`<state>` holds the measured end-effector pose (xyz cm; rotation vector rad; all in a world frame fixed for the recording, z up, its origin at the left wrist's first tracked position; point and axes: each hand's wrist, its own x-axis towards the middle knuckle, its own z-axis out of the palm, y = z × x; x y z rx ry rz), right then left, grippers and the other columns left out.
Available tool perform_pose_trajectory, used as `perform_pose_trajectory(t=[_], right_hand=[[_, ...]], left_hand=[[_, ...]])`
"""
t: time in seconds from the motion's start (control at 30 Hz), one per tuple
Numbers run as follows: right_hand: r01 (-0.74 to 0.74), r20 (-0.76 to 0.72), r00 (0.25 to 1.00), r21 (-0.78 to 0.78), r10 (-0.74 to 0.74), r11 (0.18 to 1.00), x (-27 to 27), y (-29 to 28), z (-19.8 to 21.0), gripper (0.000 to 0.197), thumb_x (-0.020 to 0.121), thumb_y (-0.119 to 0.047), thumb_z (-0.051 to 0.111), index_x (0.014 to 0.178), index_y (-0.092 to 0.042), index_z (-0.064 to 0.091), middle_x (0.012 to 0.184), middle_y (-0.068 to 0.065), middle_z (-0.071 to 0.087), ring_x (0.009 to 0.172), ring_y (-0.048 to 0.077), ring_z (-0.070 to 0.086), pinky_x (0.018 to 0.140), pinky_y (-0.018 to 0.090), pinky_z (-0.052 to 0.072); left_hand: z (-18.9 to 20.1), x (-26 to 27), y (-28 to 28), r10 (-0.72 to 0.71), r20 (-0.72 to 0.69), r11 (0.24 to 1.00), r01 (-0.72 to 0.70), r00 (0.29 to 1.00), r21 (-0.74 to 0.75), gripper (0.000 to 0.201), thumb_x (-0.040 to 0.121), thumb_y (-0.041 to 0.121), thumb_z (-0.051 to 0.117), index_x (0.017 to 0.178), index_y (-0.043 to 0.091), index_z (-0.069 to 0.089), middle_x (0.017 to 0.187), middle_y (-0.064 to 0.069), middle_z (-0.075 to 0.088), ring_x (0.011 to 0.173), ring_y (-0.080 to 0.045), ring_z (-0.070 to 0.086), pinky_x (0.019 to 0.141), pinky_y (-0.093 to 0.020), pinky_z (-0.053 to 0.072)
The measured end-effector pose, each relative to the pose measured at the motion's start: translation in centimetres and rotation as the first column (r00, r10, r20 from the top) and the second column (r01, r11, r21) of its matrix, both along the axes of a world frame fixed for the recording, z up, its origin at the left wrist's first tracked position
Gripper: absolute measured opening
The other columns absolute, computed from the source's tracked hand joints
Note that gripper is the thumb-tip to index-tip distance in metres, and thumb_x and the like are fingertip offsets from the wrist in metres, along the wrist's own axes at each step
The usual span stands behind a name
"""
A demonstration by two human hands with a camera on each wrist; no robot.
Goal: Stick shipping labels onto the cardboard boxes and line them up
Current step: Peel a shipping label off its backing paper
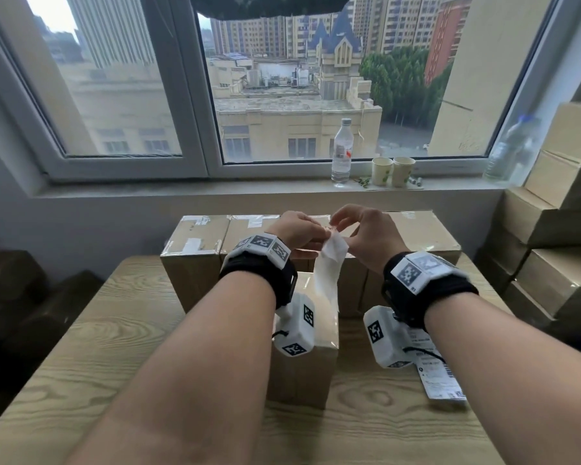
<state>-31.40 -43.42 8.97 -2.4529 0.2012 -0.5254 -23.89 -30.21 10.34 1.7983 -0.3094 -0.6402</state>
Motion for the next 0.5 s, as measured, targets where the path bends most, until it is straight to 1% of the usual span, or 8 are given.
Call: perform_pose_trajectory(t=[0.1, 0.17, 0.23, 0.27, 0.33, 0.4, 0.43, 0.5], right_hand=[[0.002, 0.022, 1.000, -0.017, -0.002, 1.000, 0.7, 0.7, 0.5, 0.016, 0.075, -0.020, 0.077, 0.089, -0.025, 0.070, 0.093, -0.008, 0.072, 0.071, 0.006, 0.058, 0.078, 0.027, 0.052], [0.016, 0.030, 0.999, -0.018, -0.016, 1.000, 1.1, 1.1, 0.8, 0.012, 0.075, -0.020, 0.077, 0.085, -0.025, 0.071, 0.091, -0.007, 0.072, 0.072, 0.007, 0.058, 0.079, 0.029, 0.053], [0.029, 0.040, 0.999, -0.024, -0.028, 0.999, 1.6, 1.4, 1.0, 0.010, 0.075, -0.018, 0.076, 0.082, -0.025, 0.072, 0.085, -0.010, 0.070, 0.073, 0.008, 0.059, 0.081, 0.031, 0.054], [0.035, 0.042, 0.999, -0.028, -0.034, 0.999, 1.9, 1.6, 1.1, 0.011, 0.075, -0.016, 0.075, 0.080, -0.025, 0.072, 0.081, -0.011, 0.068, 0.073, 0.008, 0.059, 0.083, 0.032, 0.054], [0.050, 0.039, 0.998, -0.036, -0.048, 0.998, 2.3, 2.0, 1.2, 0.012, 0.075, -0.015, 0.075, 0.077, -0.026, 0.072, 0.075, -0.012, 0.065, 0.073, 0.010, 0.061, 0.084, 0.032, 0.054], [0.065, 0.036, 0.997, -0.040, -0.064, 0.997, 2.8, 2.3, 1.3, 0.011, 0.075, -0.017, 0.076, 0.076, -0.026, 0.072, 0.075, -0.011, 0.067, 0.075, 0.012, 0.062, 0.084, 0.033, 0.054], [0.071, 0.034, 0.997, -0.036, -0.070, 0.997, 3.0, 2.5, 1.3, 0.009, 0.074, -0.017, 0.076, 0.076, -0.025, 0.072, 0.075, -0.010, 0.067, 0.075, 0.012, 0.063, 0.084, 0.033, 0.054], [0.077, 0.034, 0.997, -0.026, -0.076, 0.997, 3.4, 2.9, 1.3, 0.006, 0.074, -0.018, 0.077, 0.076, -0.023, 0.073, 0.072, -0.009, 0.066, 0.072, 0.012, 0.062, 0.082, 0.032, 0.054]], left_hand=[[0.5, 0.7, 0.7, 0.005, -0.001, 1.000, -0.005, 1.000, -0.016, 0.016, 0.090, 0.000, 0.060, 0.079, 0.012, 0.058, 0.079, -0.005, 0.065, 0.072, -0.016, 0.064, 0.076, -0.033, 0.055], [0.9, 1.1, 1.3, -0.015, 0.014, 1.000, 0.015, 1.000, -0.010, 0.015, 0.090, -0.001, 0.060, 0.084, 0.012, 0.063, 0.081, -0.006, 0.066, 0.072, -0.016, 0.065, 0.071, -0.030, 0.057], [1.2, 1.4, 1.9, -0.019, 0.036, 1.000, 0.019, 0.999, -0.011, 0.013, 0.090, -0.002, 0.059, 0.093, 0.006, 0.069, 0.081, -0.006, 0.067, 0.069, -0.015, 0.065, 0.063, -0.023, 0.057], [1.4, 1.5, 2.2, -0.016, 0.045, 1.000, 0.017, 0.999, -0.015, 0.015, 0.090, -0.003, 0.059, 0.098, 0.002, 0.069, 0.080, -0.006, 0.067, 0.068, -0.014, 0.065, 0.062, -0.021, 0.057], [1.5, 2.0, 2.8, -0.015, 0.046, 1.000, 0.016, 0.999, -0.016, 0.021, 0.091, -0.006, 0.055, 0.105, -0.001, 0.069, 0.079, -0.006, 0.068, 0.068, -0.015, 0.065, 0.067, -0.023, 0.056], [1.5, 2.4, 3.5, -0.032, 0.030, 0.999, 0.032, 0.999, -0.008, 0.031, 0.089, -0.015, 0.047, 0.103, 0.000, 0.070, 0.072, -0.004, 0.069, 0.068, -0.013, 0.065, 0.074, -0.026, 0.055], [1.5, 2.7, 3.8, -0.042, 0.026, 0.999, 0.042, 0.999, -0.003, 0.035, 0.086, -0.019, 0.046, 0.099, 0.002, 0.071, 0.068, -0.001, 0.070, 0.069, -0.012, 0.065, 0.077, -0.026, 0.054], [1.4, 3.2, 4.5, -0.056, 0.035, 0.998, 0.056, 0.998, 0.001, 0.030, 0.082, -0.016, 0.058, 0.091, 0.008, 0.073, 0.068, 0.002, 0.071, 0.074, -0.011, 0.066, 0.083, -0.027, 0.054]])
